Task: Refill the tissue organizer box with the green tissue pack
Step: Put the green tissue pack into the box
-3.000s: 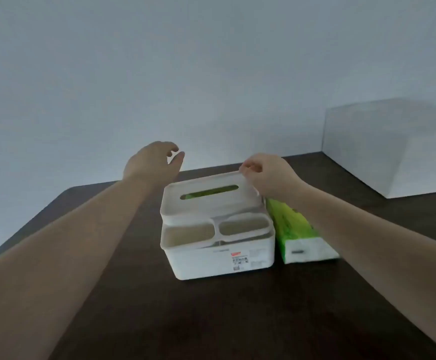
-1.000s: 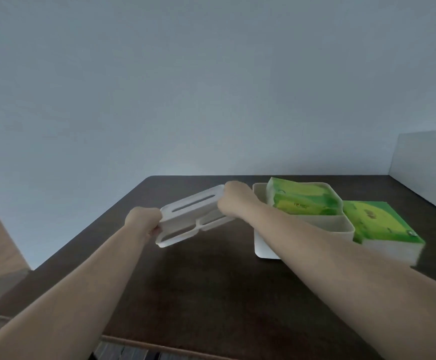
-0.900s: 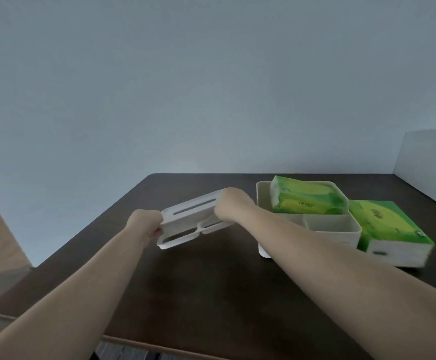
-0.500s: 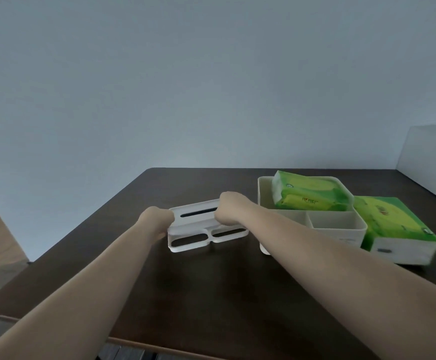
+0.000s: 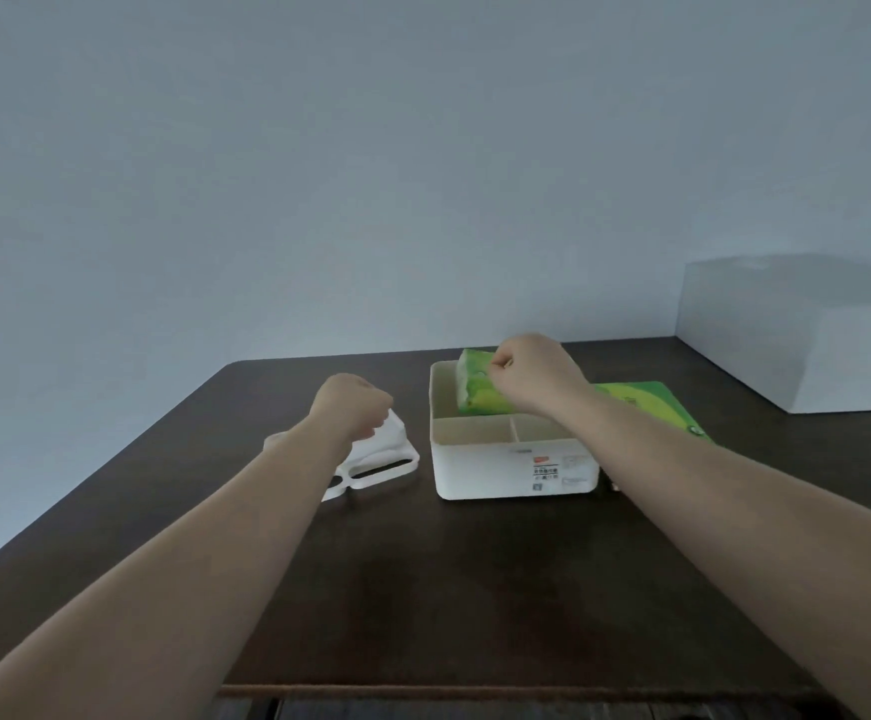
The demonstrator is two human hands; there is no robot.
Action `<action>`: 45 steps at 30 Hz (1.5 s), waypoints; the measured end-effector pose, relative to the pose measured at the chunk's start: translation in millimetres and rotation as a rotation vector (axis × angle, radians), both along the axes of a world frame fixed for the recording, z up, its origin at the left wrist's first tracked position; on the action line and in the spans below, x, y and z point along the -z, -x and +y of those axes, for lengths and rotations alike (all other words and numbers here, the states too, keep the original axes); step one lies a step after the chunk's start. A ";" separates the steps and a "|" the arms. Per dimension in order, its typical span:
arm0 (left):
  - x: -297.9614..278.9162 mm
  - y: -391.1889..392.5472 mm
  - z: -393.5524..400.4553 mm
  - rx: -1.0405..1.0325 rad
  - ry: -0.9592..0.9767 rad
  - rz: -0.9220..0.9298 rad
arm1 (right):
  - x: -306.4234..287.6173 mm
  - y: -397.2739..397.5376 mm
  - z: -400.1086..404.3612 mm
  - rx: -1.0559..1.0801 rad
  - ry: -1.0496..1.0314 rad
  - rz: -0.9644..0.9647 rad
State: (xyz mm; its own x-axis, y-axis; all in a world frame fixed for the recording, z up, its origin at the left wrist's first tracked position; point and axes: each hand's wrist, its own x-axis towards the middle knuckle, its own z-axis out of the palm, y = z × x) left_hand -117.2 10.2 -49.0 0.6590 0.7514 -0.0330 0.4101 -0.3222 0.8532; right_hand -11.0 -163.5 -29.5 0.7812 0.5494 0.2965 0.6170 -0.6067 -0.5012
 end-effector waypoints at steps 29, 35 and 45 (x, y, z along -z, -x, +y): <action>-15.4 -78.9 -45.0 -0.081 -0.165 -0.122 | 45.7 -58.2 -101.8 0.449 0.254 0.335; -40.7 -86.3 -18.0 -0.185 -0.070 -0.335 | 27.2 -72.2 -101.5 0.516 0.011 0.213; -16.5 -129.3 43.1 -0.257 -0.023 -0.217 | 4.9 -83.5 -66.9 0.045 -0.217 -0.111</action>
State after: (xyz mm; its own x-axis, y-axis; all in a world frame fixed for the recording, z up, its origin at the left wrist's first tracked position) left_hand 12.1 53.2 -32.5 0.4379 0.8927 0.1064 0.2899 -0.2522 0.9232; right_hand 72.5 -230.4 -34.4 0.7592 0.4294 0.4890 0.6506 -0.5203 -0.5531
